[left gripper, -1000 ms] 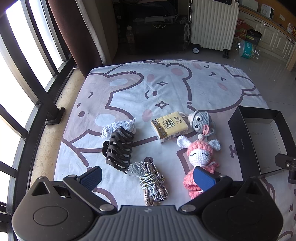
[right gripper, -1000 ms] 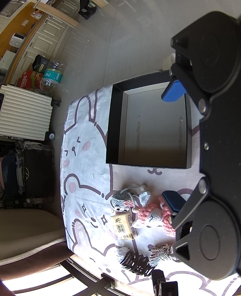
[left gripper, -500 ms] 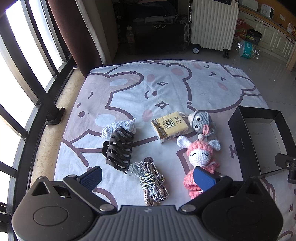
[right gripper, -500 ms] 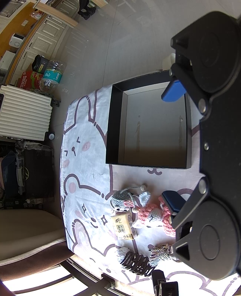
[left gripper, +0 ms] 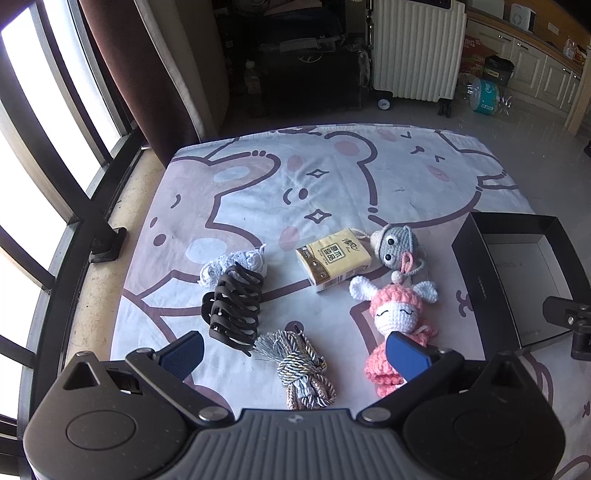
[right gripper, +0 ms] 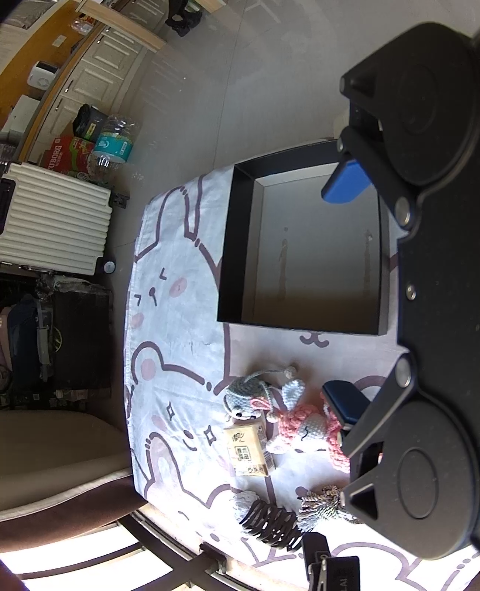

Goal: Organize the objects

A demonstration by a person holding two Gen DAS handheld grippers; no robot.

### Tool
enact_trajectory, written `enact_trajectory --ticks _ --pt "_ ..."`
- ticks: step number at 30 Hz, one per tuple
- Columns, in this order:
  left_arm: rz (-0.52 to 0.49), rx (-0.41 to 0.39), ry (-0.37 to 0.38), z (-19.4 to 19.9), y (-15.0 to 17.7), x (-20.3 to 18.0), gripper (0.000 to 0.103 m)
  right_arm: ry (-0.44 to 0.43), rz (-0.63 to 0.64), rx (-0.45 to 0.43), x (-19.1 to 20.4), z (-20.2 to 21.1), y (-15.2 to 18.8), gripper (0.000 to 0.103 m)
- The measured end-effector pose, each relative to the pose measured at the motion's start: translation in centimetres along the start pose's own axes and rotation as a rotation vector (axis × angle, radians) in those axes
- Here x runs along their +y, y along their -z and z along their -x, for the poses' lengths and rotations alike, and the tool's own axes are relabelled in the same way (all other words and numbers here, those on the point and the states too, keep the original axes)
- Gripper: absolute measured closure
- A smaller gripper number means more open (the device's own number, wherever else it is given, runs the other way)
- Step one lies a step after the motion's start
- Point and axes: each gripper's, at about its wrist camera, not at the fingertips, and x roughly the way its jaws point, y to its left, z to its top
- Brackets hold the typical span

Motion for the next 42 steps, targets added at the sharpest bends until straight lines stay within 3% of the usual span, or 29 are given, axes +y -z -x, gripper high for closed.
enact_trajectory --ticks 9,17,30,42 --pt "0.01 -0.044 -0.058 0.2 -0.9 0.9 0.0 -0.079 -0.045 -0.01 -0.2 -0.4 -0.9 0.0" --pt "0.019 -0.112 -0.105 0.4 -2.7 1.8 0.0 -0.144 -0.027 -0.075 0.5 -0.4 -2.8 0.0" --pt "0.043 -0.173 -0.164 -0.8 -5.4 3.1 0.0 -0.272 -0.103 -0.202 1.2 -1.2 -6.0 0.0" --pt "0.054 -0.121 -0.174 -3.4 -3.6 3.5 0.0 -0.298 -0.155 -0.203 1.5 -4.0 -6.3 0.0"
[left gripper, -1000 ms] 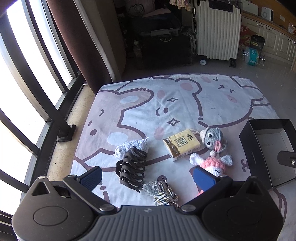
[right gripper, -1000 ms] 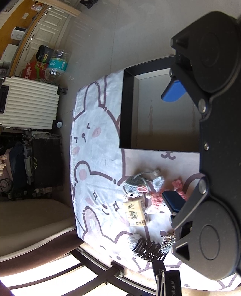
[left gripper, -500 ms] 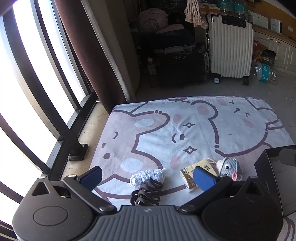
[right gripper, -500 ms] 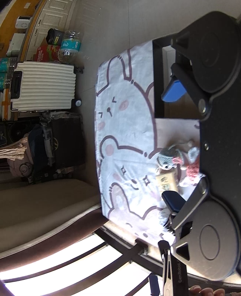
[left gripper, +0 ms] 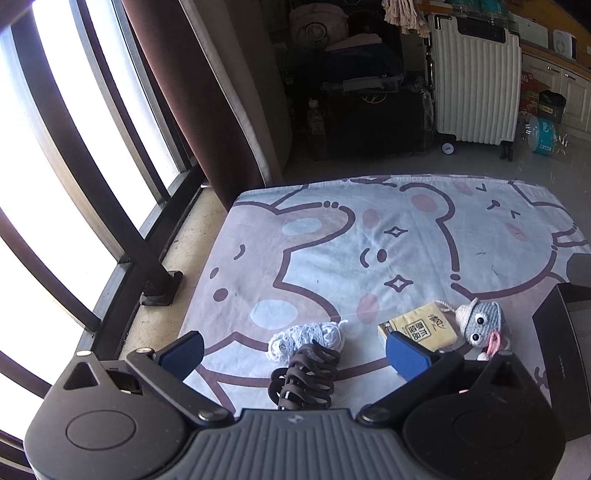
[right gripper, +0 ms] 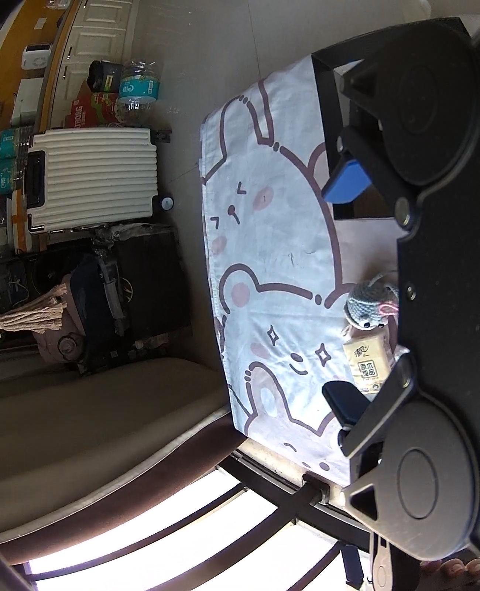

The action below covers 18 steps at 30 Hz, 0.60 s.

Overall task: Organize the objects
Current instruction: 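Move the left tool toward the braided rope while the right tool approaches the pink bunny doll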

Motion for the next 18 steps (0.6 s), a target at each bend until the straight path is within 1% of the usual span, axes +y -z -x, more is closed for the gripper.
enact_trajectory --ticks 4,6,10,14,16,18 --pt "-0.006 0.03 0.015 -0.8 1.2 -0.4 0.0 -0.048 -0.058 0.057 -0.3 -1.0 1.0 0.0" --pt "-0.001 0.051 0.031 -1.2 2.0 -0.5 0.0 -0.043 -0.091 0.095 -0.4 -1.7 1.6 0.0" --pt "0.011 0.093 0.086 -2.0 3.3 -0.5 0.0 -0.001 -0.116 0.169 -0.2 -3.1 3.1 0.0" --pt "0.019 0.136 0.12 -2.9 4.7 -0.5 0.0 -0.014 -0.135 0.251 0.1 -4.4 4.3 0.001" --pt "0.034 0.159 0.14 -3.3 5.1 -0.4 0.0 -0.025 -0.142 0.277 0.3 -4.8 4.8 0.008" --pt "0.041 0.184 0.155 -3.8 5.6 -0.6 0.0 -0.04 -0.151 0.304 0.5 -5.2 5.1 0.009"
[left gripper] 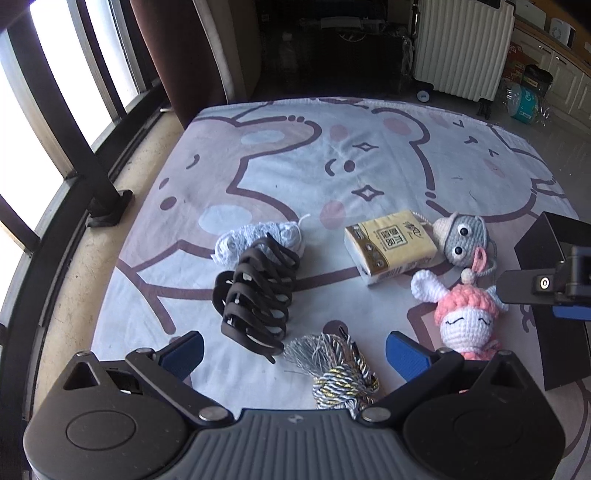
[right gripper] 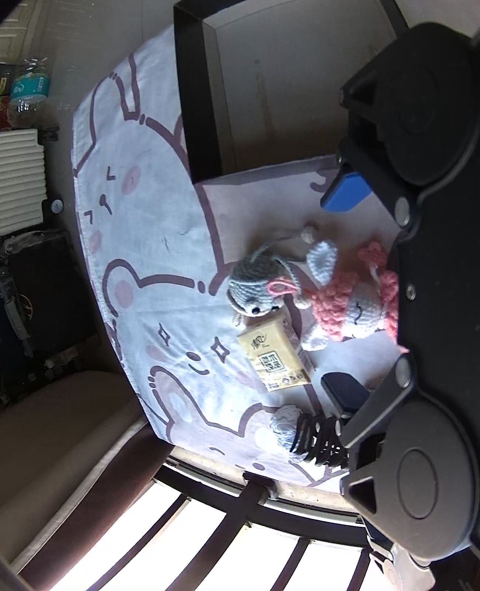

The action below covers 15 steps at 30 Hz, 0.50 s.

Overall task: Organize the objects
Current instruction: 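Move the left tool toward the braided rope while the right tool approaches the pink bunny doll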

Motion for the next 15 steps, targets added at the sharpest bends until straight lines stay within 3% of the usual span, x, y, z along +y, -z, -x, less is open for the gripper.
enact_trajectory --ticks 6,15 --pt "-0.001 0.06 -0.002 -1.9 1.2 0.1 0.0 -0.019 -0.013 0.069 0.6 -1.5 0.9 0.015" --pt "0.067 0.131 0.095 -4.0 2.6 0.2 0.0 -0.004 -0.088 0.171 -0.2 -3.9 2.0 0.03"
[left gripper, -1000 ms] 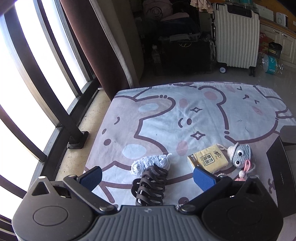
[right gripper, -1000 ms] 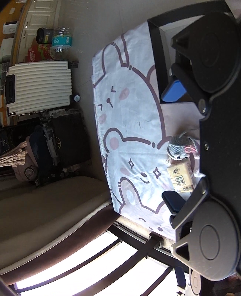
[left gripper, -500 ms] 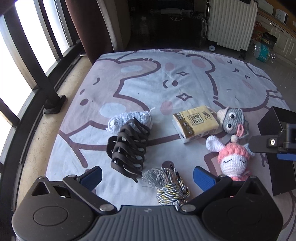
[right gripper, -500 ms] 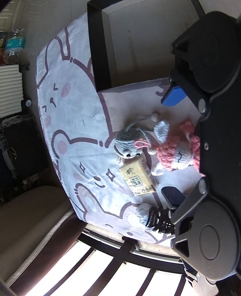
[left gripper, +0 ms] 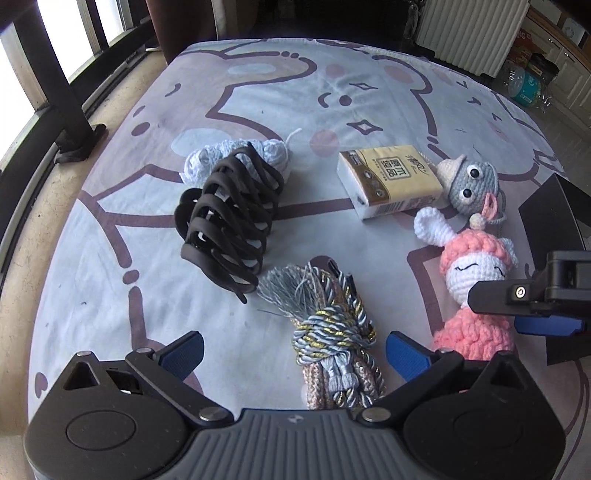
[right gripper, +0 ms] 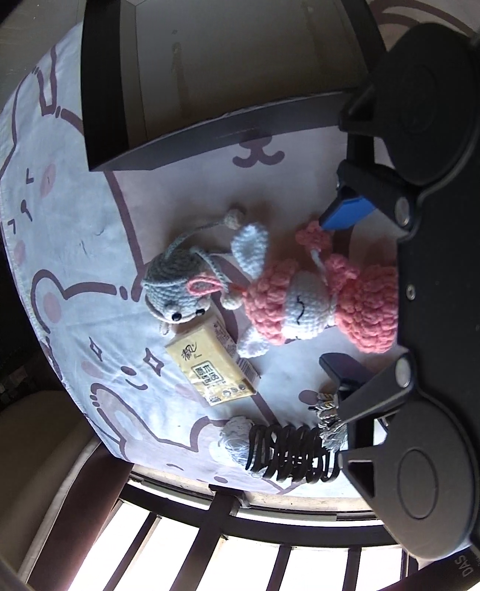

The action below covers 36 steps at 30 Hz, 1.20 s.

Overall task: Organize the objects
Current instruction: 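Move the left tool toward the braided rope while the right tool approaches the pink bunny doll, then close the left tool on the braided rope while the right tool grasps the pink bunny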

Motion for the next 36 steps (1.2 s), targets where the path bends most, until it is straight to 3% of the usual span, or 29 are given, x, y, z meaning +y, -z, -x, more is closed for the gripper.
enact_trajectory --ticks 7,11,17,24,26,29,32,36 --pt "0.033 0.06 0.023 -1.5 0.6 0.4 0.0 -0.014 -0.01 0.066 -0.1 -1.3 0.6 0.036" --pt "0.013 0.084 -0.017 -1.7 0.6 0.5 0.0 -0.028 -0.028 0.077 -0.3 -1.4 0.7 0.037" --pt "-0.037 0.09 -0.013 -1.6 0.9 0.6 0.0 -0.031 -0.02 0.1 0.0 -1.5 0.8 0.037" --pt "-0.05 0.076 -0.101 -0.7 1.2 2.0 0.0 -0.041 -0.026 0.117 -0.1 -1.6 0.8 0.036" --pt "-0.028 0.072 -0.086 -0.2 1.1 2.4 0.0 -0.049 -0.033 0.127 -0.1 -1.6 0.8 0.036" --pt "-0.01 0.035 0.0 0.9 0.6 2.5 0.001 -0.058 -0.058 0.139 -0.3 -1.5 0.7 0.036" --pt "-0.039 0.008 0.022 1.0 0.3 1.5 0.002 -0.07 -0.071 0.151 -0.3 -1.5 0.7 0.036" --pt "-0.05 0.028 0.037 0.0 0.1 1.1 0.017 -0.073 -0.068 0.159 -0.2 -1.5 0.8 0.036"
